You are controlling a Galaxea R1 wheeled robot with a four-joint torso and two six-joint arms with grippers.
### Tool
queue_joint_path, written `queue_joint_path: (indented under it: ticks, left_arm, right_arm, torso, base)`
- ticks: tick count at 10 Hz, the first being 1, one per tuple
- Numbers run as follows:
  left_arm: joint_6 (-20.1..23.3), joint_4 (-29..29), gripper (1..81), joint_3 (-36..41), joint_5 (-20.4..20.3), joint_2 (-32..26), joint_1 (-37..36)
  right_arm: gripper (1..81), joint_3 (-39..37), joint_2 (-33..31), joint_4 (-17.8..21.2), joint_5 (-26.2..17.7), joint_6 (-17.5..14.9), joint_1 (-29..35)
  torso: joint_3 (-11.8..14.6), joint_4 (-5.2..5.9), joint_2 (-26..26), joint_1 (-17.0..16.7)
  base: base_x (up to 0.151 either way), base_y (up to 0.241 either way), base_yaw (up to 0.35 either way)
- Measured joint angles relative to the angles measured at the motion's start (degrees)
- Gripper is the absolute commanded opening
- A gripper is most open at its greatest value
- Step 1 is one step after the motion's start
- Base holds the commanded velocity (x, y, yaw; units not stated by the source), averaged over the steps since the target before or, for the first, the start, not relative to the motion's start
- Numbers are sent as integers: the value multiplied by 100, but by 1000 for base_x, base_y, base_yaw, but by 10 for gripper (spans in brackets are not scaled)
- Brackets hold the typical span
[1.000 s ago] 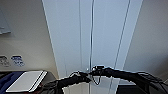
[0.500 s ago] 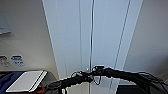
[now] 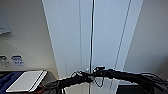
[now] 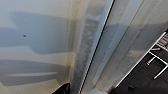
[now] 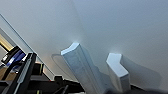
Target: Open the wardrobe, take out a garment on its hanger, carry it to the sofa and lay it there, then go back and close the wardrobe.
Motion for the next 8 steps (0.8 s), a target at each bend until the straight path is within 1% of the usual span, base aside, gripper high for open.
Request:
queue_joint_path:
  ticks: [3, 4, 6, 8]
  left_arm:
    - [-11, 319, 811, 933, 596, -341, -22]
    - [-20, 492, 811, 1345, 869, -501, -22]
    - [-45, 608, 811, 2321, 1285, -975, 6]
    - [-45, 706, 811, 3233, 1365, -1520, 129]
  right_arm:
    - [811, 339, -251, -5, 229, -18, -91]
    - [811, 402, -297, -6, 255, -22, -107]
    - [811, 711, -502, -5, 343, -22, -157]
    - [811, 948, -675, -2, 458, -32, -223]
  torso:
    - [0, 0, 2, 4]
    - [0, 2, 2, 4]
    - [0, 5, 5, 9]
    - [0, 5, 5, 11]
  base:
    - [0, 0, 0]
    - [0, 0, 0]
    - [0, 0, 0]
    - [0, 0, 0]
